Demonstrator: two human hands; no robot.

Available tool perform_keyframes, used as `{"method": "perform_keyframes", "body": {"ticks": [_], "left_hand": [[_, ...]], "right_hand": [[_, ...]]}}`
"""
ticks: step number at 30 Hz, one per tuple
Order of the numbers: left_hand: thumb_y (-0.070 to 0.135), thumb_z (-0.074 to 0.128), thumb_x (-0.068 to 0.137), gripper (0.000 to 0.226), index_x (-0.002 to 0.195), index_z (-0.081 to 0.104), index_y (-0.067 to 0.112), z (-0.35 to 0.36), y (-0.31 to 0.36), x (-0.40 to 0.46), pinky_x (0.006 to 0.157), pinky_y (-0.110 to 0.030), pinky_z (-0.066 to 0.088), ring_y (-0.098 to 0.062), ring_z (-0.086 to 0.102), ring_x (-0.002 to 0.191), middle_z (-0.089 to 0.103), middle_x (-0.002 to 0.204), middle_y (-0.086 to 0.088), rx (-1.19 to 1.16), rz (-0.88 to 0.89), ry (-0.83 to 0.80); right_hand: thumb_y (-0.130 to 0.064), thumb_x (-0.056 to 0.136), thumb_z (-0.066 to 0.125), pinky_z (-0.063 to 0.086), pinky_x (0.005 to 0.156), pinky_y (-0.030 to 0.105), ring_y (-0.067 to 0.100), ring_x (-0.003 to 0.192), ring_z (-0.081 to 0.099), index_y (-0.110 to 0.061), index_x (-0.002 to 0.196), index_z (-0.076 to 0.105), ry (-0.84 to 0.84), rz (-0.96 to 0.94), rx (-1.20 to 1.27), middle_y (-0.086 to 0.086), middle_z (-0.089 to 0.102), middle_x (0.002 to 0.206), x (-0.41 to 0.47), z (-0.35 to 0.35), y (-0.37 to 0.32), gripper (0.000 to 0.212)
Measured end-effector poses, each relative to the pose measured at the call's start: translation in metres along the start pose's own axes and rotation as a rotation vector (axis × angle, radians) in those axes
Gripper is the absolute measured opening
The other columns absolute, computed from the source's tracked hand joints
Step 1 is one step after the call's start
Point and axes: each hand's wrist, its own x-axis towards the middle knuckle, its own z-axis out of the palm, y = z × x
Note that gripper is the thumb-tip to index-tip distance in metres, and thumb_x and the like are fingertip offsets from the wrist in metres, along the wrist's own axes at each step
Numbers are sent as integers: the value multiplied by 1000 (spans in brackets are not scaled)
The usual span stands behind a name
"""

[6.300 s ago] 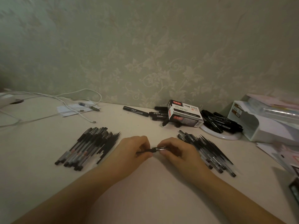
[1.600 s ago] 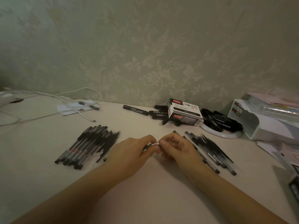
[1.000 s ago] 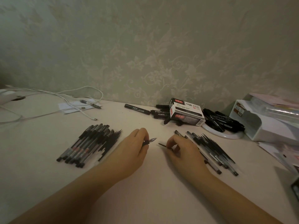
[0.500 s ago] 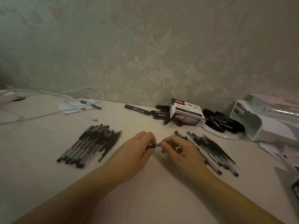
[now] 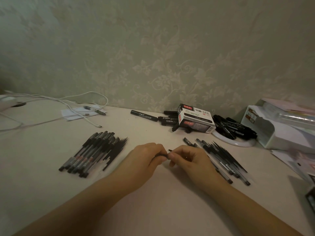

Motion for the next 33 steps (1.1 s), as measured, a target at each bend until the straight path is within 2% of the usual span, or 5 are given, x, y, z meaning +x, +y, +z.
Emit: {"method": "perform_keyframes", "body": {"ticks": [10,15,21,25,33], "left_hand": [[26,59,93,12,99,50,23,1,-3,-2,66,-12,40,-1,53,78,58,95,11,-29,-55,7],[26,60,92,7,94,53,24,4,-5,-3,68,-15,43,1,51,82,56,92,13,-6,-17,16],[29,58,93,6,95,60,24,5,-8,-2,67,-12,40,1,51,81,58,91,12,17,-10,48],[28,57,94,7,96,61,23,5,-8,-1,67,-11,38,3,50,81,58,90,11,18,-11,64],[29,56,94,8,97,61,24,5,-7,-2,70,-17,43,-1,52,80,59,90,11,24,-17,58]], "right_hand": [[-38,81,75,51,72,15,8,83,63,-39,96,71,42,-1,26,-14,70,94,1,0,-2,15],[-40,90,62,42,71,4,-3,76,62,-30,87,70,26,-8,-10,-11,72,79,0,2,-2,14],[-28,88,72,53,77,22,8,87,64,-37,96,68,20,0,-6,-14,70,95,3,0,3,13],[-57,81,62,48,74,10,3,84,65,-35,94,69,34,2,-13,-15,70,93,2,2,0,26],[-34,87,72,51,76,16,5,89,63,-37,100,68,22,-10,-2,-16,68,98,2,1,3,14]]}}
